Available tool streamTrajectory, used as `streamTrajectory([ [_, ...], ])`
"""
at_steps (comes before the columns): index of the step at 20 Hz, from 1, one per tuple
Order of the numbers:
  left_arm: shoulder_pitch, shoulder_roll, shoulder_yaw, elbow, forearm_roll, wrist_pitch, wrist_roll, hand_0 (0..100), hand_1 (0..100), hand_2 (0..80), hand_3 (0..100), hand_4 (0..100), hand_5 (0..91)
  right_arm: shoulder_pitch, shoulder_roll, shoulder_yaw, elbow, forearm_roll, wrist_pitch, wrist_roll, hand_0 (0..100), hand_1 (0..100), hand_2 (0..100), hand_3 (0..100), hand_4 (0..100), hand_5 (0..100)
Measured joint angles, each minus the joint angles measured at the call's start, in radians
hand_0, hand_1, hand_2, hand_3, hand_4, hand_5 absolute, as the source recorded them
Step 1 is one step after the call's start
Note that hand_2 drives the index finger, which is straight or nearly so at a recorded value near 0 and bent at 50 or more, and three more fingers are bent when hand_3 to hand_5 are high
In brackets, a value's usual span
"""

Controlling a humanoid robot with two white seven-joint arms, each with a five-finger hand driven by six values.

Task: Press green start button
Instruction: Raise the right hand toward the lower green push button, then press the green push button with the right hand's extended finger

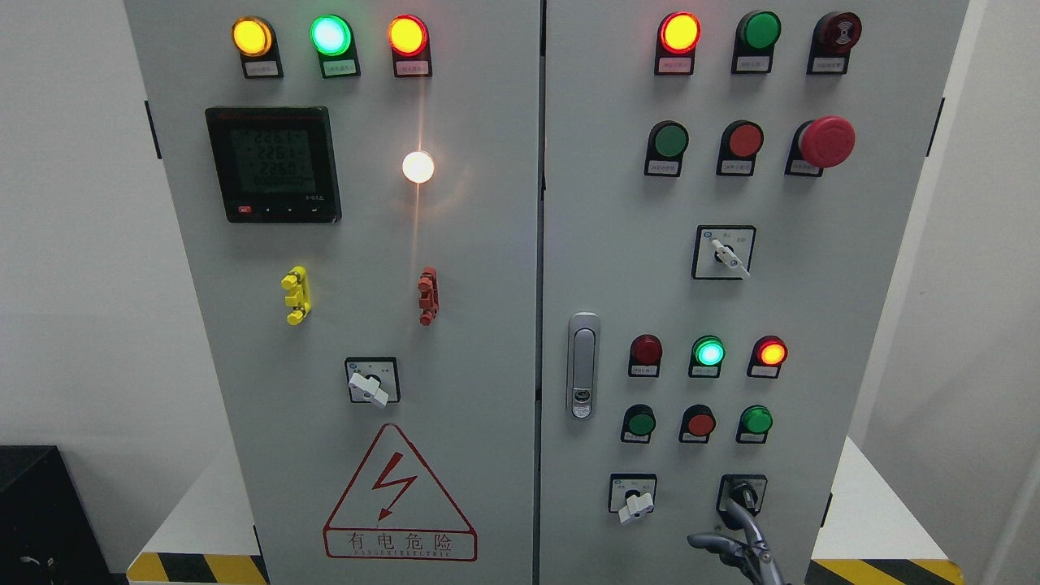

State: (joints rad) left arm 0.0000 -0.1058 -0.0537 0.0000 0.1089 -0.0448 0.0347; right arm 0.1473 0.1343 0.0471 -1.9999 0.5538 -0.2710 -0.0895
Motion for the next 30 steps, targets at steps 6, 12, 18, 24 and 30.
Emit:
streamTrajectory([
  [6,0.000,0.000,0.000,0.000,0.000,0.000,0.000,12,56,0.0,0,0,0.0,-0.026,0.001,-0.003,-0.001,0.303,-0.002,-0.089,27,33,0,79,80,93],
  [12,0.000,0.000,0.000,0.000,0.000,0.000,0.000,12,56,0.0,0,0,0.0,-0.062,0.001,-0.020,0.015,0.535,-0.001,-0.144,29,32,0,80,80,94],
  [18,0.000,0.000,0.000,0.000,0.000,0.000,0.000,12,56,0.0,0,0,0.0,-0.113,0.001,-0.032,0.056,0.649,0.006,-0.169,32,32,0,80,80,93],
  [24,0.000,0.000,0.000,0.000,0.000,0.000,0.000,12,56,0.0,0,0,0.0,-0.166,0.001,-0.031,0.115,0.708,0.015,-0.177,34,32,0,80,80,93],
  [30,0.000,0.000,0.000,0.000,0.000,0.000,0.000,12,56,0.0,0,0,0.0,-0.214,0.002,-0.020,0.176,0.734,0.024,-0.178,35,32,0,80,80,92],
])
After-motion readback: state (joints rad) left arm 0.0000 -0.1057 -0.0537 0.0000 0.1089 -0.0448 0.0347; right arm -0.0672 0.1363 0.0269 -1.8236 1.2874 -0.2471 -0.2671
